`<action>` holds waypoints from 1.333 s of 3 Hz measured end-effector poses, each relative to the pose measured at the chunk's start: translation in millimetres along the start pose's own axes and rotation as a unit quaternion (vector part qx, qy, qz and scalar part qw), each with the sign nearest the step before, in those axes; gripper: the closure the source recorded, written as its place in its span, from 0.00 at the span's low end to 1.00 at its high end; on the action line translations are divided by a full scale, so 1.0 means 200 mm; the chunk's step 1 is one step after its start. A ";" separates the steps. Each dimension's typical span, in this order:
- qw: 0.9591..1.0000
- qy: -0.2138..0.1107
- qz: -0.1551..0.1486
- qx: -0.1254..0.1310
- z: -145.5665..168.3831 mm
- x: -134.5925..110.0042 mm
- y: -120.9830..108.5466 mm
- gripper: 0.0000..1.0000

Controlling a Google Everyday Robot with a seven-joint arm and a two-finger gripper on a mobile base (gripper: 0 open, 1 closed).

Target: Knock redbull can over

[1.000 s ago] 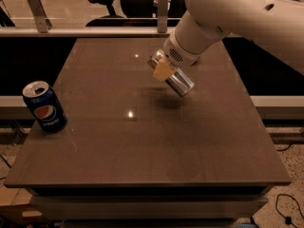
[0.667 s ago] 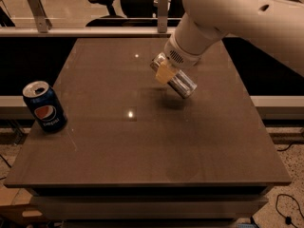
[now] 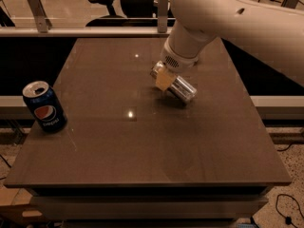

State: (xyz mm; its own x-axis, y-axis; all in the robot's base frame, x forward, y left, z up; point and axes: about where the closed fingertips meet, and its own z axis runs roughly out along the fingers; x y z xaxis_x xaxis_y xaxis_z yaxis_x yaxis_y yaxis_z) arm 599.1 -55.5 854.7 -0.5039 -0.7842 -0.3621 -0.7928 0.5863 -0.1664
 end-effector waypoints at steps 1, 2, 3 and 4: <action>0.999 0.033 -0.005 0.000 0.05 0.03 0.01 1.00; 0.998 0.069 -0.010 0.002 0.08 0.06 0.01 1.00; 0.997 0.073 -0.011 0.002 0.08 0.07 0.01 1.00; 0.997 0.073 -0.012 0.002 0.08 0.07 0.02 0.83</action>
Offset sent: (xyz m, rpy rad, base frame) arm -0.0037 -0.0095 -0.0296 -0.1995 0.1186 -0.0121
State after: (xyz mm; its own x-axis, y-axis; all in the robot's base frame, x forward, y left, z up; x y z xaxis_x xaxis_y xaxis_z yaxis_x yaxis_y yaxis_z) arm 595.1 -60.7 834.4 -0.5297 -0.8190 -0.2207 -0.8037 0.5678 -0.1779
